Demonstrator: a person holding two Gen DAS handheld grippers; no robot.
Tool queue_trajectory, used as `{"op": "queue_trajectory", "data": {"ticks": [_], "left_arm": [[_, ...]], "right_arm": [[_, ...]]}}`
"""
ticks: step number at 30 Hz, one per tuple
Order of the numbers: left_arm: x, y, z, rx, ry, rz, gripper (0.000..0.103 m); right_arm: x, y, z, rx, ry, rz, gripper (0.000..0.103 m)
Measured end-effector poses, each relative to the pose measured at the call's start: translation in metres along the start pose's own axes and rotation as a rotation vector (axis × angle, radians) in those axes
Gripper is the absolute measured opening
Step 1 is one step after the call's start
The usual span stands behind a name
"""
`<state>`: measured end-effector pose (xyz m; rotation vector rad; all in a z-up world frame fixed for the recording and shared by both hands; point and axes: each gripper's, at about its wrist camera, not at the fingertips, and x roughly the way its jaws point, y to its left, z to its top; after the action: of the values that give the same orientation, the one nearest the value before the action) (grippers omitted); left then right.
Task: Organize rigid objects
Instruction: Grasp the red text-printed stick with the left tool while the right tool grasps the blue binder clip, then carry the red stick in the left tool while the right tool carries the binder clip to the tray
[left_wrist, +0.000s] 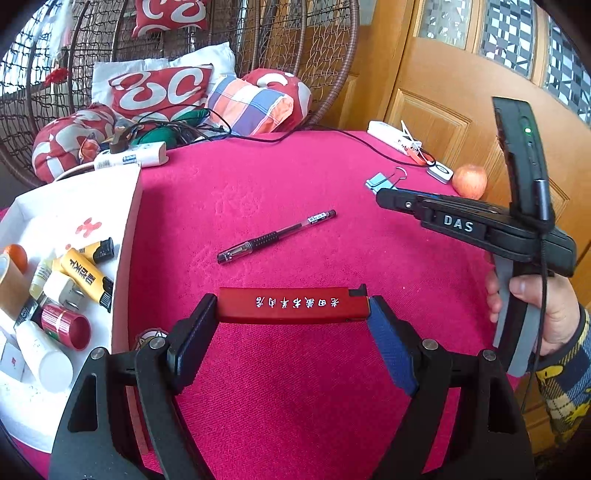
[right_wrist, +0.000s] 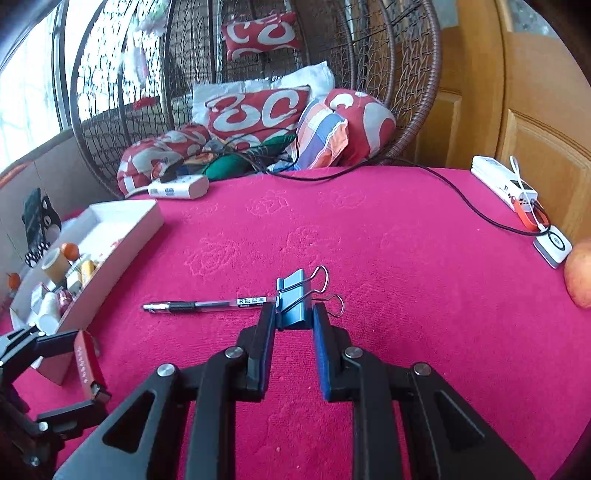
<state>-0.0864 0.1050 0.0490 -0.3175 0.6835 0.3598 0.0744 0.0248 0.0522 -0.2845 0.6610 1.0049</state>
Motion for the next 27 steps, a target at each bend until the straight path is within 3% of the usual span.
{"op": "queue_trajectory", "data": {"ticks": [5, 11, 27], "left_arm": [[-0.016, -0.002, 0.006, 0.005, -0.049, 0.005, 0.082], [-0.037, 0.005, 0.010, -0.012, -0.102, 0.015, 0.082], [-0.069, 0.041, 0.012, -0.101, -0.185, 0.051, 0.082]], "right_arm": [[-0.035, 0.009, 0.004, 0.052, -0.082, 0.077, 0.019], [-0.057, 0.037, 0.013, 0.010, -0.128, 0.144, 0.019], [-0.066, 0.083, 0.011, -0.044, -0.124, 0.231, 0.019]]}}
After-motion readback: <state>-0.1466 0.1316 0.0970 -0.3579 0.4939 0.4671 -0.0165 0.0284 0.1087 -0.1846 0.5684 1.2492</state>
